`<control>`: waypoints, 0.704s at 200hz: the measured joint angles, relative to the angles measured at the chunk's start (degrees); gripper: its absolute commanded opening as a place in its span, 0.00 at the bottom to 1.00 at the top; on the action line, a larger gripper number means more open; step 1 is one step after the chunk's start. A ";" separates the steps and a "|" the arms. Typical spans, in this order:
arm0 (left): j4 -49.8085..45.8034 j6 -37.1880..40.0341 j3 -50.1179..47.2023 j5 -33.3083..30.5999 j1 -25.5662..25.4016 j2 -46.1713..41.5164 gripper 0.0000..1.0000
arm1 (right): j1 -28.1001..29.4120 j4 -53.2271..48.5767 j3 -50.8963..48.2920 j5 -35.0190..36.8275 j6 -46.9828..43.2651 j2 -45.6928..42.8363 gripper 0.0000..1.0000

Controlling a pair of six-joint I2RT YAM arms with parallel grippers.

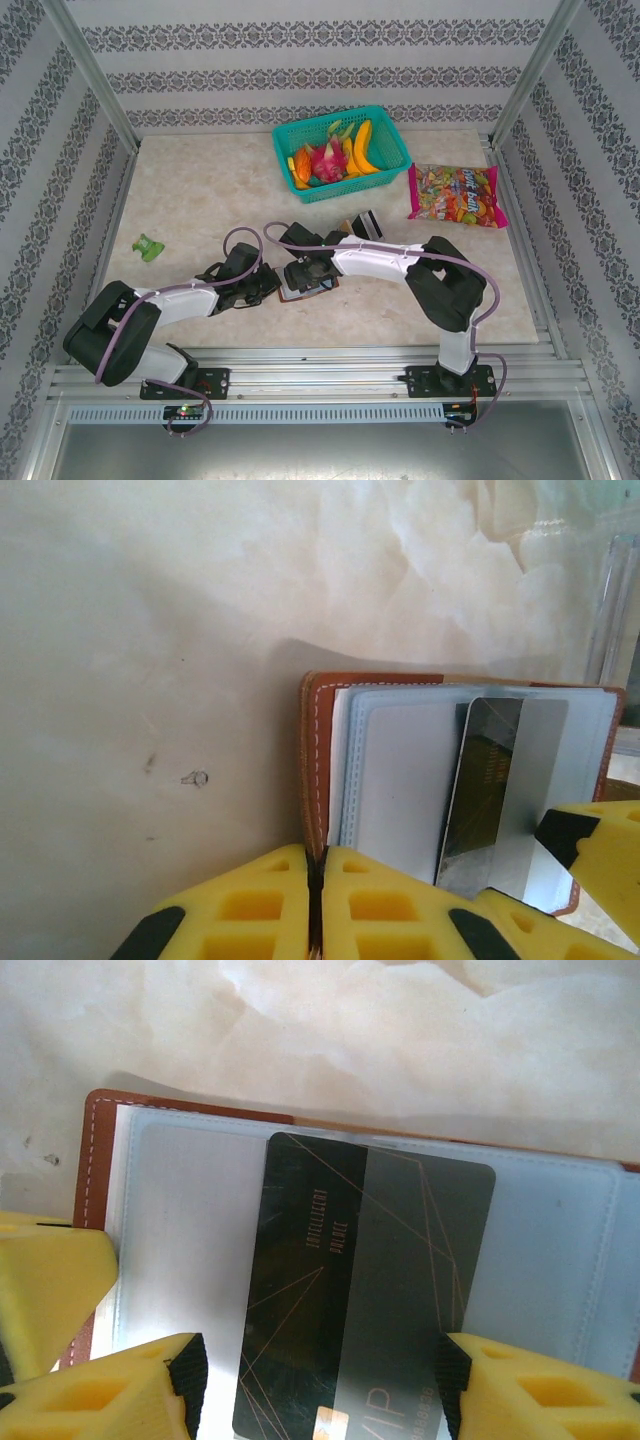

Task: Put the credit cards into the card holder
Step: Insert the credit card into the card slot.

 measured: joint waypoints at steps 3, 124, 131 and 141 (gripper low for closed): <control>0.04 -0.02 -0.04 0.00 0.00 -0.02 0.07 | 0.00 0.00 0.00 0.00 -0.07 0.15 0.68; 0.20 0.22 -0.09 -0.26 0.00 -0.96 0.00 | 0.70 -3.15 1.38 7.96 -0.70 2.40 0.64; 0.17 0.22 -0.09 -0.26 0.00 -0.96 0.00 | 0.68 -3.26 1.38 7.96 -0.68 2.40 0.63; 0.17 0.24 -0.09 -0.26 0.00 -0.96 0.00 | 0.59 -3.28 1.38 7.89 -0.63 2.40 0.58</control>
